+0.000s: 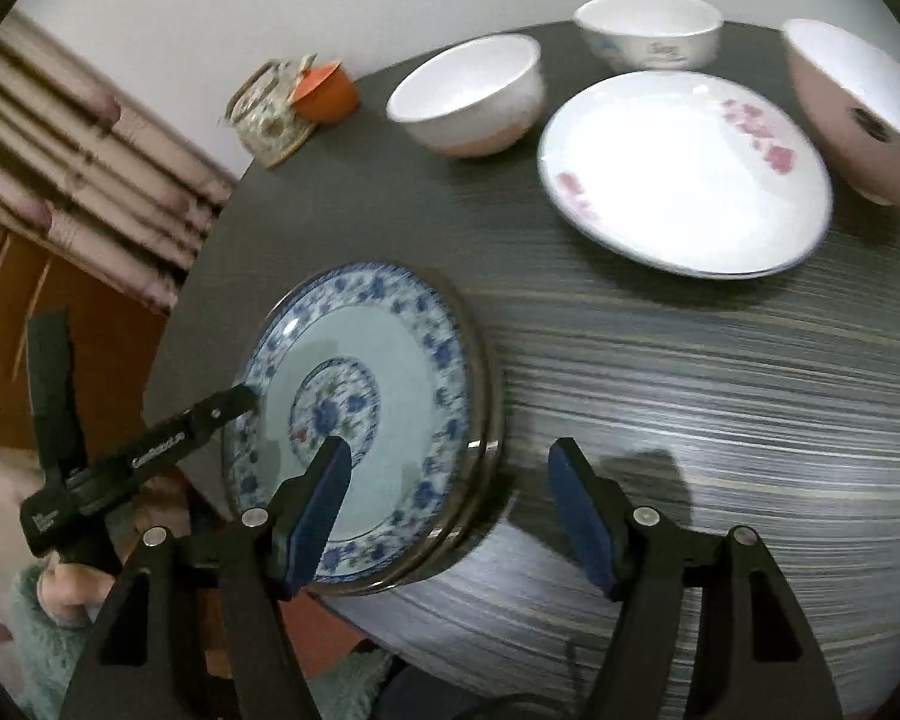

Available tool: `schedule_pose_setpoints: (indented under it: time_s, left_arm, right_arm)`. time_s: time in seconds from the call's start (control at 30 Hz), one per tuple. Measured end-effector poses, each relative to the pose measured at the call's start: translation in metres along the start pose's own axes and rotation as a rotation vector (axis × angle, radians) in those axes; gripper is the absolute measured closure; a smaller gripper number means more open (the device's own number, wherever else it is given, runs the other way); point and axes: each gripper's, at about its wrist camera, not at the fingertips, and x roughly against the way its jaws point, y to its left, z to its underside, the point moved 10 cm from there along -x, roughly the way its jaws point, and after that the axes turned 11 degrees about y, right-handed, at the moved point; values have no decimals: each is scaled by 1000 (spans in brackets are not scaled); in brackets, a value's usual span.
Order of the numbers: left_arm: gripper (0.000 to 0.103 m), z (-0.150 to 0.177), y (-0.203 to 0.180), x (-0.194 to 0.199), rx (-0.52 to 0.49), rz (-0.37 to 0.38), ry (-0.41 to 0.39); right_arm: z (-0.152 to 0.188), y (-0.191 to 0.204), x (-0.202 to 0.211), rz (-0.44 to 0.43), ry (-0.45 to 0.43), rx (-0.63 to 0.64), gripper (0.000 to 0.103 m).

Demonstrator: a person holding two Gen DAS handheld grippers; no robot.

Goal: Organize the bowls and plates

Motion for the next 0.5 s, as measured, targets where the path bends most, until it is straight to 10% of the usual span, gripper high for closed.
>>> schedule_pose_setpoints:
  time_s: [0.5]
  left_arm:
    - [60, -16, -13, 31, -52, -40, -170]
  right_arm:
    - [-22, -82, 62, 193, -283, -8, 37]
